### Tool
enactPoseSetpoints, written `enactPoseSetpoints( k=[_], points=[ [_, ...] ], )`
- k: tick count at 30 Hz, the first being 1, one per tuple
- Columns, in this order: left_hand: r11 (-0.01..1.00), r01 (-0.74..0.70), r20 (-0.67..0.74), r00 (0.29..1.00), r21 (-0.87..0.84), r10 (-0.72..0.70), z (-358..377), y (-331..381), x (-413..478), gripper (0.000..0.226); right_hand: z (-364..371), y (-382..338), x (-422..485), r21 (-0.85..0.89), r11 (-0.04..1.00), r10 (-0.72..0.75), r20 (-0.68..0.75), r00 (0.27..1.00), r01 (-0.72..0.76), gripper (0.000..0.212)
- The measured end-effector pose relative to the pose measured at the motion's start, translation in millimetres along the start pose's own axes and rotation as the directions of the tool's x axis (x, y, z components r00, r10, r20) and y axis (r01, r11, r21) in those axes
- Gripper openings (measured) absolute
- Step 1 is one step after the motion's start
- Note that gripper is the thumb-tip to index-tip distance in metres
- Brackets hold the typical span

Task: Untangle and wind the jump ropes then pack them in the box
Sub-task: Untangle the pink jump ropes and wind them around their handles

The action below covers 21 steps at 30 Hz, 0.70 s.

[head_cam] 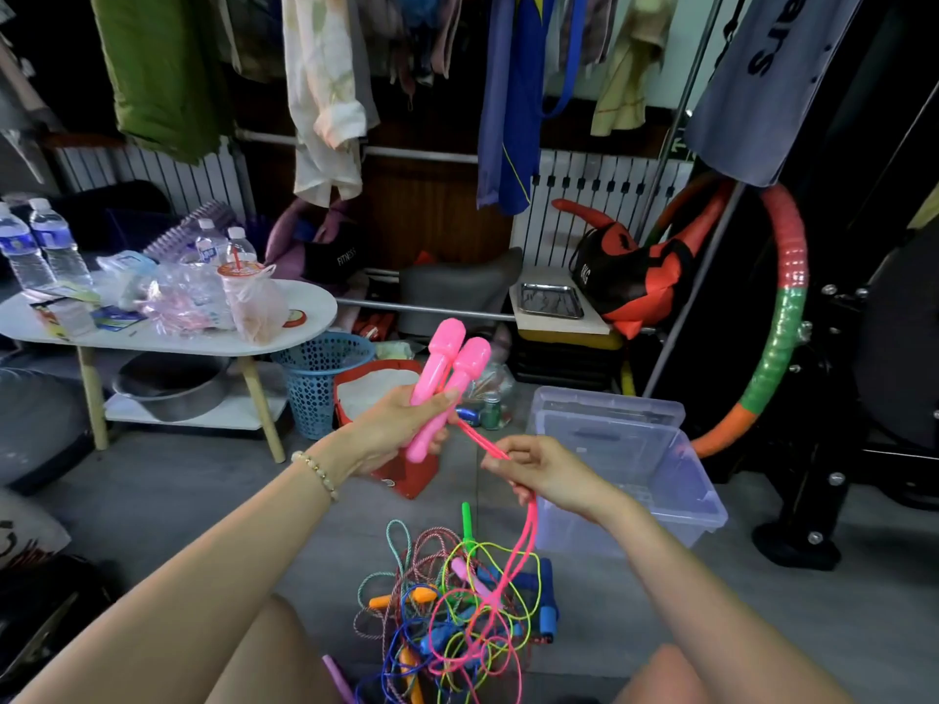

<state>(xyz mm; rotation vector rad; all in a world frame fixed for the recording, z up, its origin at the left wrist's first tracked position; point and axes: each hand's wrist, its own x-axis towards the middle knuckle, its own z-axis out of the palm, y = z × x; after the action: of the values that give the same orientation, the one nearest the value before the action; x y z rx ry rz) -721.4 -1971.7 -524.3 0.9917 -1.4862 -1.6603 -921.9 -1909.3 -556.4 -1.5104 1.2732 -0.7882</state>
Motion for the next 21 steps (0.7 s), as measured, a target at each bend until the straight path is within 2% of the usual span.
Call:
enactPoseSetpoints(
  k=[3, 5, 8, 10, 13, 16, 18, 21],
  points=[
    [0.999, 0.029, -0.017, 0.999, 0.029, -0.029, -6, 0, 3, 0.018, -11, -14, -3, -0.189, 0.981, -0.051, -0.058, 0.997, 0.039, 0.017],
    [0.99, 0.056, 0.01, 0.998, 0.13, -0.057, -8, 2, 4, 0.022, -19, -32, -4, -0.288, 0.945, -0.201, -0.131, 0.971, 0.157, 0.017],
    [0.967, 0.043, 0.117, 0.99, 0.251, -0.075, -4, 10, 5, 0.025, -32, -63, -3, -0.366, 0.881, -0.387, -0.199, 0.9, 0.298, 0.012],
    [0.939, 0.021, 0.191, 0.977, 0.343, -0.092, -1, 20, 6, 0.031, -39, -79, 1, -0.437, 0.836, -0.451, -0.204, 0.869, 0.332, 0.013],
    [0.86, -0.037, 0.296, 0.946, 0.509, -0.134, 3, 35, 5, 0.023, -45, -98, 5, -0.577, 0.76, -0.459, -0.153, 0.875, 0.298, 0.016],
    [0.748, -0.128, 0.377, 0.91, 0.652, -0.174, 11, 49, 1, 0.023, -42, -113, 8, -0.695, 0.652, -0.443, -0.023, 0.896, 0.304, 0.025],
    [0.648, -0.17, 0.369, 0.911, 0.743, -0.184, 17, 56, -2, 0.027, -41, -116, 13, -0.673, 0.674, -0.388, 0.027, 0.921, 0.304, 0.031],
    [0.546, -0.205, 0.344, 0.924, 0.813, -0.165, 22, 60, -6, 0.035, -41, -117, 16, -0.567, 0.778, -0.288, 0.06, 0.956, 0.27, 0.036]
  ],
)
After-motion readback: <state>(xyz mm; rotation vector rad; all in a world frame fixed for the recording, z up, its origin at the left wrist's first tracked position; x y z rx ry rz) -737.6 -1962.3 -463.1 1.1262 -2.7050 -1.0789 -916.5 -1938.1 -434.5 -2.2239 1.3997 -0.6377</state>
